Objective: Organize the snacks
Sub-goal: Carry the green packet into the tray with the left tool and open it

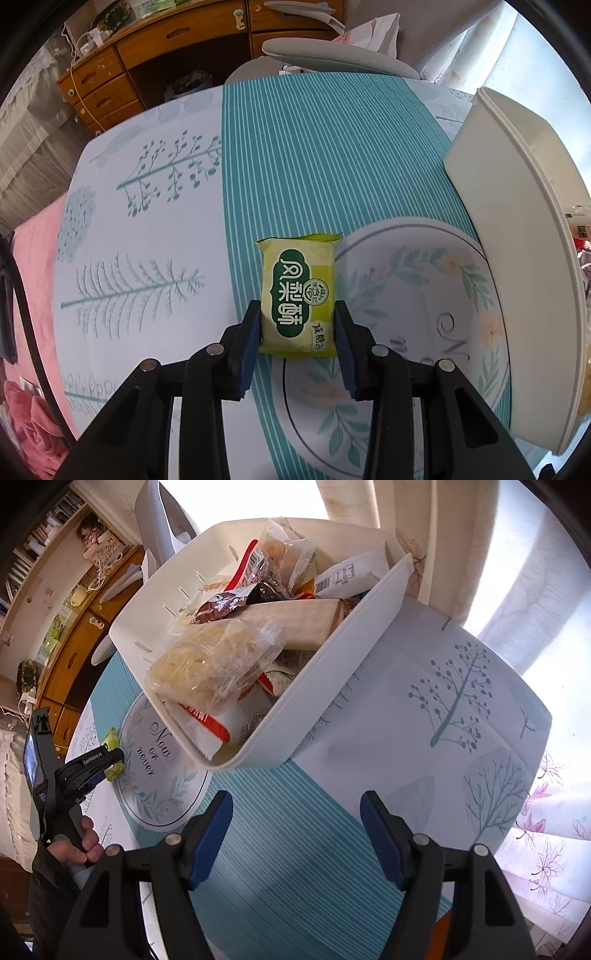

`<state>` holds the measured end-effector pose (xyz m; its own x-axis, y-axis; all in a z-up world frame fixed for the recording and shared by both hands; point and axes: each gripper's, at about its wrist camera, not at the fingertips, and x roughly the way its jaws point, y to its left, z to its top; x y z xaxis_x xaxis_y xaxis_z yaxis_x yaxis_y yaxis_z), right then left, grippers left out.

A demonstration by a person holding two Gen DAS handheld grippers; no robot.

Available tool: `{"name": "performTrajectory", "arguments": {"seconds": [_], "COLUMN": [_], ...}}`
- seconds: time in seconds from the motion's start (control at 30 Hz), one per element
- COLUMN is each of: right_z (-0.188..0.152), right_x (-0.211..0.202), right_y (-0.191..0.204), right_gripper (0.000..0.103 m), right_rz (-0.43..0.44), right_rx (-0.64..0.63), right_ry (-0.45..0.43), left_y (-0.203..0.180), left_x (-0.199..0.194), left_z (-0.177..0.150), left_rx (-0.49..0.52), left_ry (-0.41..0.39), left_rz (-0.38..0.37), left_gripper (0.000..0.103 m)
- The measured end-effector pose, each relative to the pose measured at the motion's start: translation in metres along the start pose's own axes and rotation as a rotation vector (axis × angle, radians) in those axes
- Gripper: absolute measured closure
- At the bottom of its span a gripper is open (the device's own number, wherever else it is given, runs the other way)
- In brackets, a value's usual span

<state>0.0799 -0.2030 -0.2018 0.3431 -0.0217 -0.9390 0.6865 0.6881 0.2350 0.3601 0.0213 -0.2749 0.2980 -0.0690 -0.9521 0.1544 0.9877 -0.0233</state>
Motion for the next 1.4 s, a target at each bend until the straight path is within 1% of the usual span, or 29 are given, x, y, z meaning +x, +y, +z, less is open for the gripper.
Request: {"name": "performTrajectory", "arguments": {"seconds": [0.13, 0.3, 0.5, 0.6, 0.73, 0.87, 0.93, 1.03, 1.07, 1.3, 1.4], "right_z": [-0.012, -0.024, -0.02, -0.008, 0.015, 0.043, 0.057, 0.074, 0.081, 0.11, 0.122], "right_x": [-0.011, -0.026, -0.042, -0.049, -0.054, -0.051, -0.05, -0.049, -0.047, -0.041, -0.043], "right_y": [-0.002, -0.006, -0.009, -0.015, -0.019, -0.022, -0.025, -0.028, -0.028, -0.031, -0.034], "right_gripper": [0.031, 0.031, 0.031, 0.031, 0.031, 0.026, 0.026, 0.025, 0.025, 0.024, 0.022], "right_rz": [0.003, -0.008, -0.036, -0.025, -0.021, 0.048, 0.079, 0.131, 0.15, 0.206, 0.233], "right_rx": [0.023, 0.02, -0.014, -0.02, -0.052, -0.116, -0.161, -0.213, -0.248, -0.463, -0.537], "right_ry": [-0.02, -0.028, -0.034, -0.039, -0.032, 0.012, 0.035, 0.075, 0.091, 0.143, 0.142], "left_y": [0.003, 0.002, -0.003, -0.009, -0.021, -0.047, -0.06, -0.083, -0.09, -0.146, -0.171], "left_x": [-0.008, -0.025, -0.056, -0.072, -0.097, -0.127, -0.142, -0.161, -0.167, -0.19, -0.198], "left_z": [-0.014, -0.037, -0.067, -0.081, -0.089, -0.094, -0.097, -0.095, -0.094, -0.085, -0.08], "left_rx": [0.002, 0.026, 0.015, 0.003, -0.007, -0.029, -0.048, -0.075, -0.081, -0.097, -0.1], "left_ry": [0.03, 0.05, 0.095, 0.126, 0.145, 0.146, 0.136, 0.114, 0.105, 0.05, 0.021], "left_rz": [-0.014, 0.0, -0.042, -0.07, -0.067, -0.059, -0.046, -0.054, -0.057, -0.083, -0.098], "left_gripper": [0.067, 0.067, 0.067, 0.067, 0.067, 0.067, 0.067, 0.067, 0.067, 0.067, 0.067]}}
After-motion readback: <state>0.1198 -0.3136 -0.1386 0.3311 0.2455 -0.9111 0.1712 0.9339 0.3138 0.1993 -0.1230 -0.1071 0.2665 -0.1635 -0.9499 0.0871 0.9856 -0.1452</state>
